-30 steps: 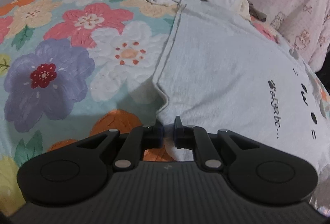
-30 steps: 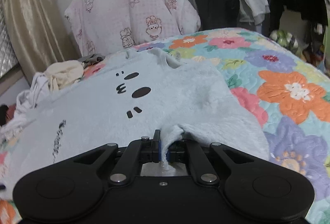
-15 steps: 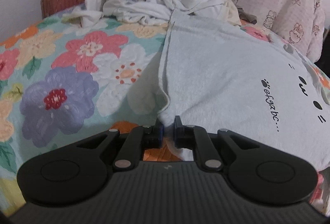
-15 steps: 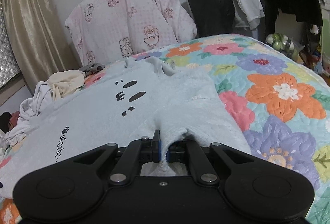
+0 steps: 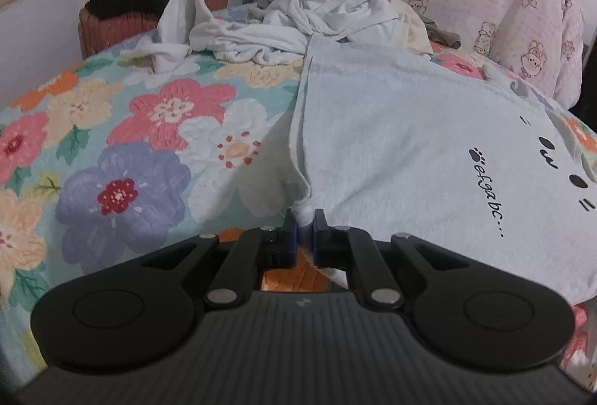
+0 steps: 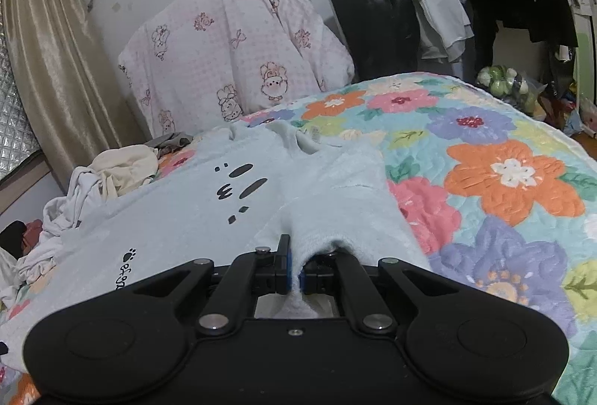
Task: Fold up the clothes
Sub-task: 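Hold the hem with the right tool while the left tool opens and lifts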
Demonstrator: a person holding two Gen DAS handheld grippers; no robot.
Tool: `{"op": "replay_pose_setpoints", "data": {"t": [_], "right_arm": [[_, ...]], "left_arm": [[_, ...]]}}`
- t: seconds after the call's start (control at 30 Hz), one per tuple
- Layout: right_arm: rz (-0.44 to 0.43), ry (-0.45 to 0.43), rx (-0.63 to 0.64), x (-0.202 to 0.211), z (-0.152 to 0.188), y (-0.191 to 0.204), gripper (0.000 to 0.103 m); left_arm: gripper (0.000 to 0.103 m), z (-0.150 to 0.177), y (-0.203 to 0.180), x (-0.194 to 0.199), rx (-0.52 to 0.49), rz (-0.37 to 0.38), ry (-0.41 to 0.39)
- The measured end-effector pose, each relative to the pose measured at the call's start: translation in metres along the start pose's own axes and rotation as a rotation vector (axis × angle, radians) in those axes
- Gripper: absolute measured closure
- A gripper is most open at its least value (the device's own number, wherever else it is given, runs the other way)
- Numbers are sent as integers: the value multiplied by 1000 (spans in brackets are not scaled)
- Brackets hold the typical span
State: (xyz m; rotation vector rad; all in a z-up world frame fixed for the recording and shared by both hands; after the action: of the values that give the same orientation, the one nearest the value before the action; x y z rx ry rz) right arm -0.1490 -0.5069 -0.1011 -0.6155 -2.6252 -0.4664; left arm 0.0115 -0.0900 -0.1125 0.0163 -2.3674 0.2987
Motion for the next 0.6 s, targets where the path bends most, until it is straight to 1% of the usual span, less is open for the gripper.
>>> {"op": "replay_pose_setpoints", "data": {"t": [0.33,0.5,0.6], "right_arm": [[0,-6,52,22,4,-8,98],[-9,-2,29,31,-2,-12,98],[-22,3,17,38,-6,-14,98]], "left_arm": [[96,-13,-4,37,-35,17,-54],[96,-17,-4,52,-35,35,-30],[96,-20,-3,63,-63,16,-47]]}}
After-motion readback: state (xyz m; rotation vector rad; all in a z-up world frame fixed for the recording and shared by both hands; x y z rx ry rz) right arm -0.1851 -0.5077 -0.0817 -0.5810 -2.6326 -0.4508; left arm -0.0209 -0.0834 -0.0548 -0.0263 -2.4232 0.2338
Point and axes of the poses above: each gripper's, at about its wrist camera, not at the fingertips, and x roughly against the way its jaws point, y to its left, z to its underside, the point moved 4 cm from there along -x, roughly the way its jaws point, and after that the axes turned 7 degrees about x, right-handed, at the moved point
